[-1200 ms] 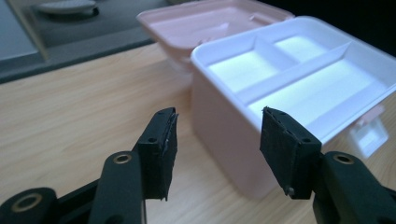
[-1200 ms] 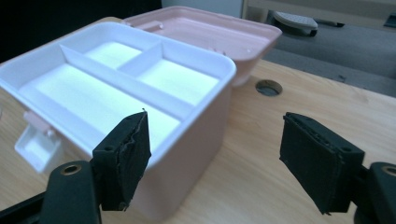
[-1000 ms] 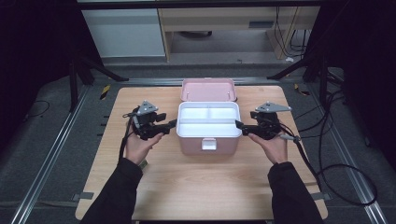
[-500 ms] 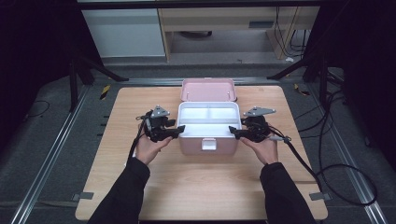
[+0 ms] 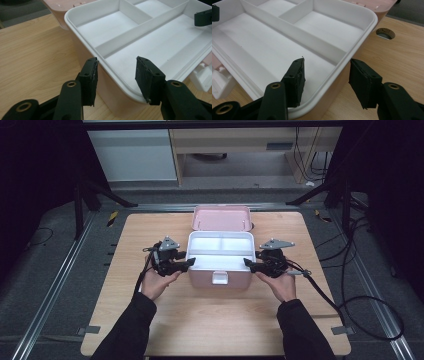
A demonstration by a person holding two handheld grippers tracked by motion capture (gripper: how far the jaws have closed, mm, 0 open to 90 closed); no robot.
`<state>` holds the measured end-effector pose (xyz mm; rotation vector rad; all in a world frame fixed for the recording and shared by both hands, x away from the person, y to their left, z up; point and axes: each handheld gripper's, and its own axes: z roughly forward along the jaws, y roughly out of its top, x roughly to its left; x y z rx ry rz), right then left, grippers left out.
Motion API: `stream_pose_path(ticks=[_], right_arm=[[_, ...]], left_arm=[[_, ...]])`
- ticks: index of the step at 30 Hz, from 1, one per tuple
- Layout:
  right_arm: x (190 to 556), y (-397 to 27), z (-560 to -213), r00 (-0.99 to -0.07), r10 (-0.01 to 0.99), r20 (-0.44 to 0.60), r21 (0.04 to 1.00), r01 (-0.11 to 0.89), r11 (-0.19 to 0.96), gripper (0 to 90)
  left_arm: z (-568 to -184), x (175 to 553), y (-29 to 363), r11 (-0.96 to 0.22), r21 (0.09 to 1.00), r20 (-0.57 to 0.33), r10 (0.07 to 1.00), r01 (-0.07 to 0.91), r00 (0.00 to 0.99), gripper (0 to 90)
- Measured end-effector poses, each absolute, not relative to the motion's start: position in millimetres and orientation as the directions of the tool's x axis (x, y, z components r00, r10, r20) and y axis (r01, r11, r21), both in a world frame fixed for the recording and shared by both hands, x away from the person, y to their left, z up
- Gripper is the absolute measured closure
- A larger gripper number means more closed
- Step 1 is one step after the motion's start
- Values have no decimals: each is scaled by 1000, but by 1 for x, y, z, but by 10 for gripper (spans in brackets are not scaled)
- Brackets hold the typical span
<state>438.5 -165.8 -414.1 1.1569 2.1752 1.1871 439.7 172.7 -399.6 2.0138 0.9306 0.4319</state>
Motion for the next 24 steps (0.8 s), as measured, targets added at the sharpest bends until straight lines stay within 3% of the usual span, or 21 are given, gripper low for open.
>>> stream_pose_path(ticks=[8,13,24], right_arm=[[439,-167,-412,-587,808,52,827,479,294,450],[441,-178,-400,-585,810,50,861,436,261,316],[445,-194,-356,-649,760,-44,880,335,338,285]], left_arm=[[-396,439,174,-371,819,-33,732,438,681,520],[-384,438,178,-368,839,-20,715,400,699,504],[-351,458,190,-475,816,42,617,330,786,471]])
